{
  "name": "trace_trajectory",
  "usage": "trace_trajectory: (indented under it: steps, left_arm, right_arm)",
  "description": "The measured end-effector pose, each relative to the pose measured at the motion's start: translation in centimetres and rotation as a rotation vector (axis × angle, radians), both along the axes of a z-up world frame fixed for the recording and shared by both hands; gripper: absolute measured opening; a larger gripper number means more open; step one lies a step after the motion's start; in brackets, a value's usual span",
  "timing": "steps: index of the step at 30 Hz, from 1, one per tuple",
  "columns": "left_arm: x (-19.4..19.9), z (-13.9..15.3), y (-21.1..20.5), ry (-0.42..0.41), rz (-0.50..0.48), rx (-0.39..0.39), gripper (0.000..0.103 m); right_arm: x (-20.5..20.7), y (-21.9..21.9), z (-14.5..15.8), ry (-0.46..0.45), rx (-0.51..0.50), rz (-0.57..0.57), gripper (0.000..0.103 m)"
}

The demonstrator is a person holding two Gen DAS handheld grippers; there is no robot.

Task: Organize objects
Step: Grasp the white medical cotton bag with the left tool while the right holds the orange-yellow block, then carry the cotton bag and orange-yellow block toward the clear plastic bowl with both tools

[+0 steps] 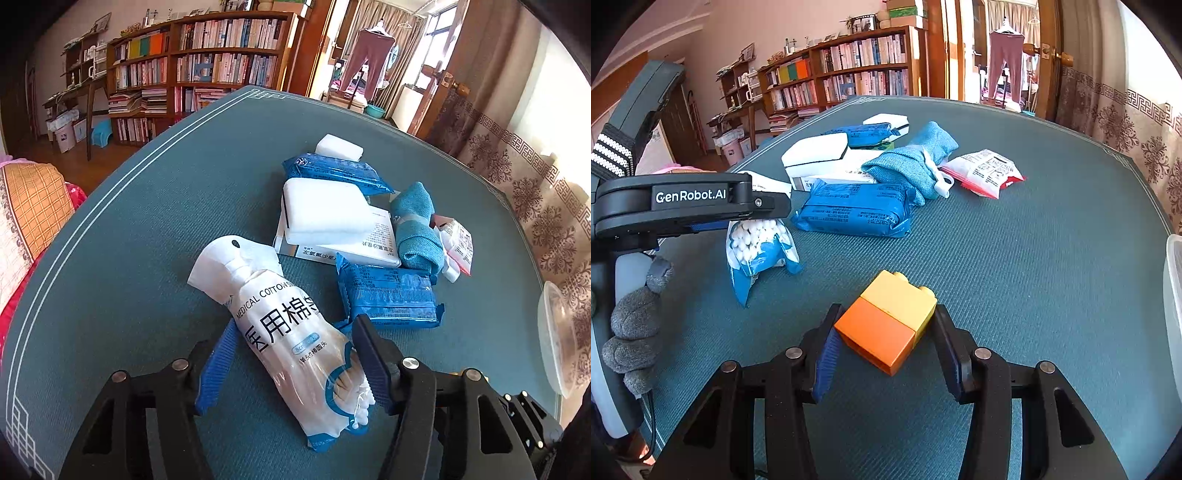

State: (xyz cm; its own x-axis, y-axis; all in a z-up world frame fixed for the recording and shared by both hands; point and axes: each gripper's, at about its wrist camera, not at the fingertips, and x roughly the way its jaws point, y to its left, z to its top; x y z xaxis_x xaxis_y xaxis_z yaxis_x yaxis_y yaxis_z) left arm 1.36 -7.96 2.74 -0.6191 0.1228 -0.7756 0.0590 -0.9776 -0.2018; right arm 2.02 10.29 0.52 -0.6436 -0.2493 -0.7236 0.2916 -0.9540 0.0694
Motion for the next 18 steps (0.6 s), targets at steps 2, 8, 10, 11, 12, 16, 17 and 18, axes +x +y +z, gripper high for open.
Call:
trace_trajectory:
  steps: [2, 8, 10, 11, 12, 16, 17, 18]
  left_arm:
    - [0.3, 0.0, -0.1, 0.003, -0.012, 0.006, 0.062]
    - [1.5, 0.6, 0.3, 0.02, -0.038, -0.026, 0.059]
    - [1.9, 0.9, 0.7, 0.038, -0.05, -0.044, 0.059]
    - [2.1, 1.2, 0.9, 0.048, -0.056, -0.052, 0.059]
    - [2.3, 1.3, 1.1, 0.056, -0.063, -0.056, 0.059]
    - [2.9, 2.2, 2.2, 0.089, -0.097, -0.078, 0.059]
    - [3.1, 2.4, 2.5, 0.098, -0.108, -0.084, 0.059]
    - [3.2, 2.6, 3.0, 0.106, -0.12, -0.089, 0.058]
  right_arm:
    - [0.0, 0.3, 0.1, -0.001, -0.014, -0.008, 0.049]
    - [0.1, 1.6, 0.3, -0.009, -0.077, -0.039, 0.049]
    - [0.3, 2.0, 0.4, -0.007, -0.09, -0.052, 0.049]
    - [0.4, 2.2, 0.4, -0.003, -0.094, -0.058, 0.049]
    - [0.5, 2.5, 0.6, 0.002, -0.096, -0.066, 0.049]
    - [0.8, 3.6, 1.6, 0.028, -0.108, -0.098, 0.049]
    - [0.9, 3.8, 1.8, 0.035, -0.107, -0.105, 0.049]
    - [1.0, 4.1, 2.0, 0.041, -0.104, -0.113, 0.049]
